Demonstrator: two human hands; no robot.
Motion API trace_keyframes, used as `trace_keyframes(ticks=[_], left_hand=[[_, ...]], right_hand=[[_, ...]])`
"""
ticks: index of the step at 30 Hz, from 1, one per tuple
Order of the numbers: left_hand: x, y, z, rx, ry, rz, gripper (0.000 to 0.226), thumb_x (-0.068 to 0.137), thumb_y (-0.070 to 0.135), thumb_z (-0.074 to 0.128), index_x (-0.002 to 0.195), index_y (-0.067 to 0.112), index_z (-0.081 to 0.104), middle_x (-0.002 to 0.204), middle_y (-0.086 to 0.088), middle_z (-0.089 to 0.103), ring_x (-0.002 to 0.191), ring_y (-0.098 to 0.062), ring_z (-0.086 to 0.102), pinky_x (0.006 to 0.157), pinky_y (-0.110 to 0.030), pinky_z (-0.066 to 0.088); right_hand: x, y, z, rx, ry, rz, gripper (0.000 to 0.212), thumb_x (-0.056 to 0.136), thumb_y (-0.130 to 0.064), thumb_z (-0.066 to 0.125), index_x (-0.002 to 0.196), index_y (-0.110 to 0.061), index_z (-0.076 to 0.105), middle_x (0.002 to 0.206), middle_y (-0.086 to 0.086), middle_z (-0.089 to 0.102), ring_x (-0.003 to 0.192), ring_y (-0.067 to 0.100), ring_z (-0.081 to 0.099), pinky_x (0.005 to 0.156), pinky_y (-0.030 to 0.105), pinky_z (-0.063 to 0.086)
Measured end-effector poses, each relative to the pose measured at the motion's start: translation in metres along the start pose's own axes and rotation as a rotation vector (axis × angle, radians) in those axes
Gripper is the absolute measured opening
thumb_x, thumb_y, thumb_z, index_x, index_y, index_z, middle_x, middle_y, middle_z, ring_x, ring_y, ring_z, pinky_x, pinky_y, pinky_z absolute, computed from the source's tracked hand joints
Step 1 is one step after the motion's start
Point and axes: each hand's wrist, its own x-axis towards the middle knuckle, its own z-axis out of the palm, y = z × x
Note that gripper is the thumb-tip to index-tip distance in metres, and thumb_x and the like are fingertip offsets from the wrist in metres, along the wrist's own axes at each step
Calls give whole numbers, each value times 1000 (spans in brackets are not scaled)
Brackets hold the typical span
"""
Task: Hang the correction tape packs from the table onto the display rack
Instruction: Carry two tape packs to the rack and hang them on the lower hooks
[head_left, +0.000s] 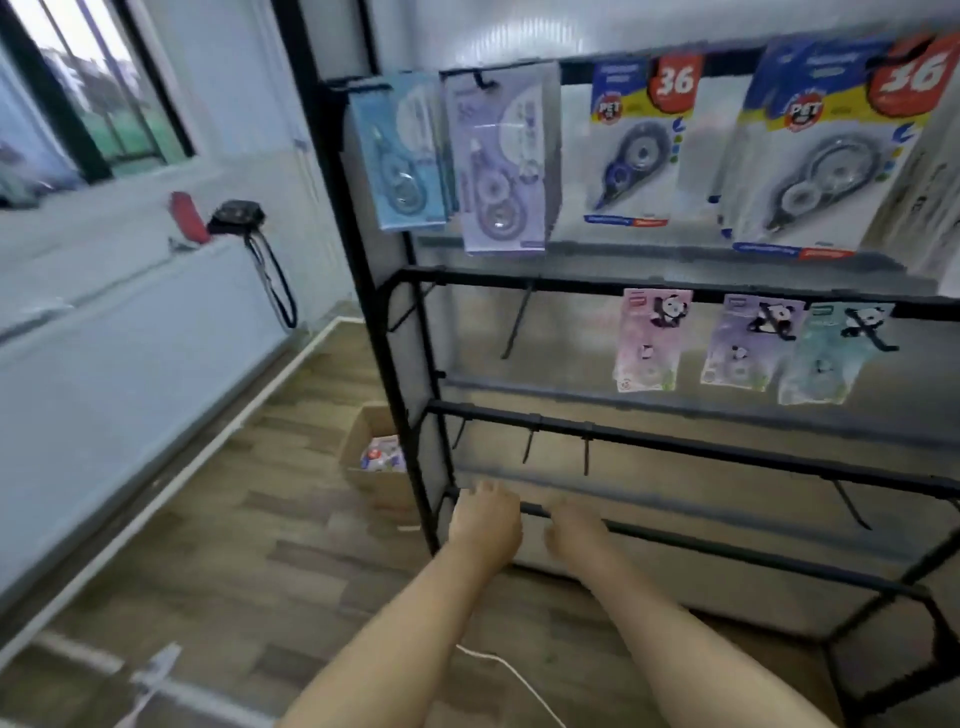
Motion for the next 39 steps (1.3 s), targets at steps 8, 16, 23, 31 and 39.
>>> trace_keyframes(ticks=[8,16,23,31,39], left_hand=[[-244,-264,16,43,-39,-412,35,97,21,43,129,8,45,131,-14,46,123,-32,42,96,-40,36],[-475,-447,51,-81,-77,-989,47,98,34,45,137,9,40,137,-13,42,127,-30,39,103,-43,34],[-612,-539,107,-198,-144,-1292,46,97,36,43,135,10,41,140,-13,41,131,-30,37,106,-44,32],[-694,-670,169,-380,-155,-1566,48,96,36,44,139,14,40,143,-10,42,133,-27,38,108,-41,33],[-754,-767,213,-536,-131,-1701,46,96,35,44,136,12,42,139,-10,42,131,-26,38,103,-39,38]], right_hand=[[-71,-315,71,-342,20,-630,30,96,-13,38,124,-9,49,130,11,49,122,29,44,95,37,40],[-197,-571,177,-457,-106,-1100,38,95,-11,40,133,-9,43,135,11,46,127,28,40,101,38,38],[-253,-734,265,-494,-259,-1346,43,97,-24,45,138,-10,41,138,11,46,128,28,43,102,39,39],[-250,-909,353,-608,-381,-1503,40,98,-18,42,136,-8,42,139,13,46,128,29,43,103,38,38],[-250,-1035,428,-655,-472,-1519,37,96,-16,42,131,-5,43,136,15,47,125,29,44,100,34,38]])
